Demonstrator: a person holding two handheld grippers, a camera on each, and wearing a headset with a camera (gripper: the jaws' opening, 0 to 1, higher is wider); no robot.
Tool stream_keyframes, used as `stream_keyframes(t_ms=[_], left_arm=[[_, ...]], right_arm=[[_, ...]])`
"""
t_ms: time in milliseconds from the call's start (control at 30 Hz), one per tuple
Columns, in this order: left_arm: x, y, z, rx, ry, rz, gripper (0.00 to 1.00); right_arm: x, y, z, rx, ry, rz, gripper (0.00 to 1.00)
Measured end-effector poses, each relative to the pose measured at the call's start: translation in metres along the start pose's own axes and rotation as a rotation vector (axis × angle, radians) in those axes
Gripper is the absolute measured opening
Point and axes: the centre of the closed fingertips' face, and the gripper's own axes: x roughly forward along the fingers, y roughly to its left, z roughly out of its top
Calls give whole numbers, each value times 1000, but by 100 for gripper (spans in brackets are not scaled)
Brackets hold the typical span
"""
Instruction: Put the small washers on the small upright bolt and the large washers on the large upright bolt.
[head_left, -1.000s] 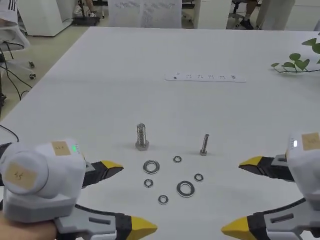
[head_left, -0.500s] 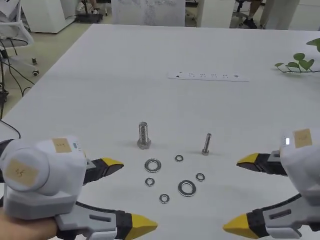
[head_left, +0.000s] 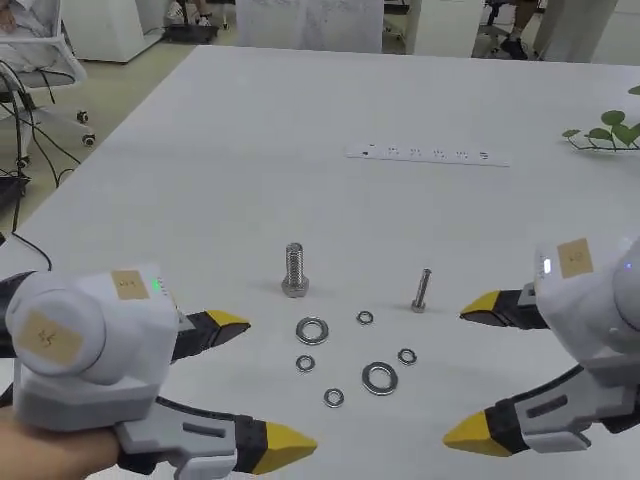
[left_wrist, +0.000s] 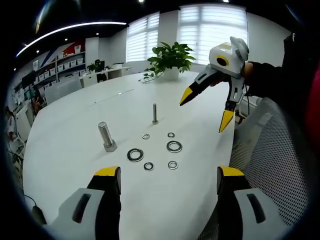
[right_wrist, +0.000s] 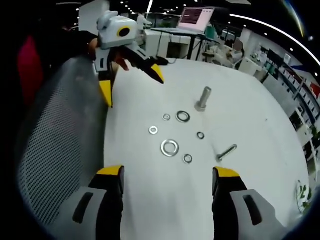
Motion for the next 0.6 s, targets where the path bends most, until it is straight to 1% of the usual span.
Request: stream_keyframes(t_ms=[133, 300, 500, 600], left_arm=[[0, 2, 0, 0, 0, 6, 78], [-2, 6, 1, -11, -8, 19, 78], [-3, 10, 0, -17, -9, 36, 78], [-4, 13, 1, -24, -17, 47, 78]], right_arm=[[5, -2, 5, -40, 20, 21, 72], [11, -4, 16, -86, 24, 48, 70], [21, -5, 22, -127, 45, 87, 69], [27, -5, 23, -146, 57, 110, 67]])
